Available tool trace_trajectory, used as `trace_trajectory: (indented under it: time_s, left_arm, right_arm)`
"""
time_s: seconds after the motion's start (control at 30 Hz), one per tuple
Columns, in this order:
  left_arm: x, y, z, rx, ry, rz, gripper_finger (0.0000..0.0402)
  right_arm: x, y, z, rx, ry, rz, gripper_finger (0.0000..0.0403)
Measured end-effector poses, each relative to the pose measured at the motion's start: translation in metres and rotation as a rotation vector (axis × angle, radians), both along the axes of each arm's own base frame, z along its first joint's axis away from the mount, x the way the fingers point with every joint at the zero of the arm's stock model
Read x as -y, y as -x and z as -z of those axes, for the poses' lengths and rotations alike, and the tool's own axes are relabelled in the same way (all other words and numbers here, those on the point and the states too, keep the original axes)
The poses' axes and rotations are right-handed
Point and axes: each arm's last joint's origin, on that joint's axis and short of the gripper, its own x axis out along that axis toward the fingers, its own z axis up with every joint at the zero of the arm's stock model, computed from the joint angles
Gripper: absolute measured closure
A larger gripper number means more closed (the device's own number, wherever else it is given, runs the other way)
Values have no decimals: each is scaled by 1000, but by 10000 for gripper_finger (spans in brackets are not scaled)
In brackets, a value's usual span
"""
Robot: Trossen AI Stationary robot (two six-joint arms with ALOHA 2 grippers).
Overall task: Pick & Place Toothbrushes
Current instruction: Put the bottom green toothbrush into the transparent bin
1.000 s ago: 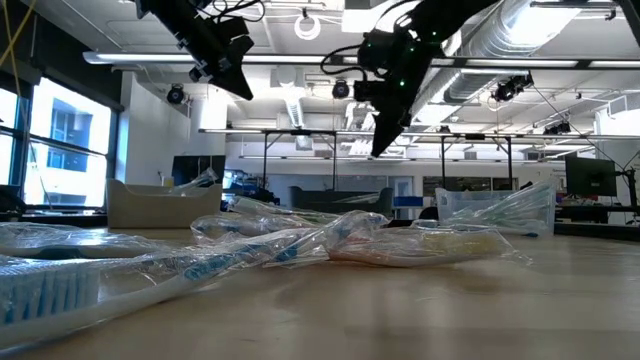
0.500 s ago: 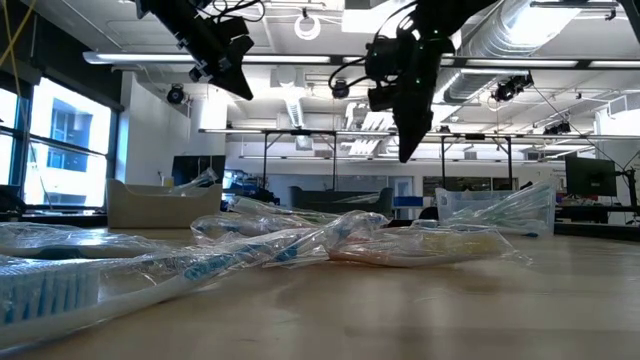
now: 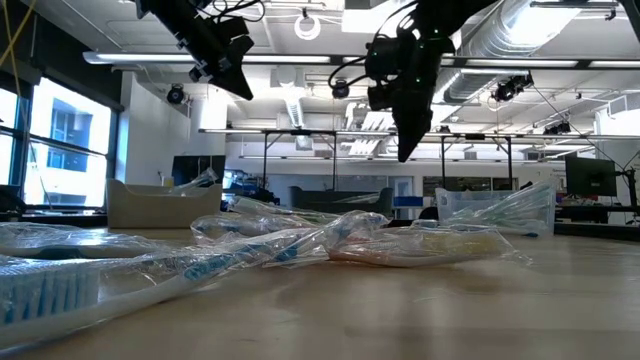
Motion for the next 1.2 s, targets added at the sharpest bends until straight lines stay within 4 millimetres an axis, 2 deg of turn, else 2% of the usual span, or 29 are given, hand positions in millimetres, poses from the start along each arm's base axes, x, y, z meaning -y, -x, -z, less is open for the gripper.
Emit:
trace_trajectory:
  time_s: [0.4, 0.7, 0.87, 1.2]
  left_arm:
    - [0, 0, 0, 15, 15, -10, 401]
    - [6, -4, 0, 33, 50, 76, 401]
    - [19, -11, 0, 32, 50, 136, 401]
    - [45, -22, 0, 64, 95, 208, 401]
  right_arm:
    - [-2, 2, 1, -21, -21, 1, 314]
    - [-11, -4, 0, 54, -151, -15, 314]
    - [-25, -12, 0, 57, -148, -62, 314]
    - [-66, -36, -1, 92, -129, -201, 314]
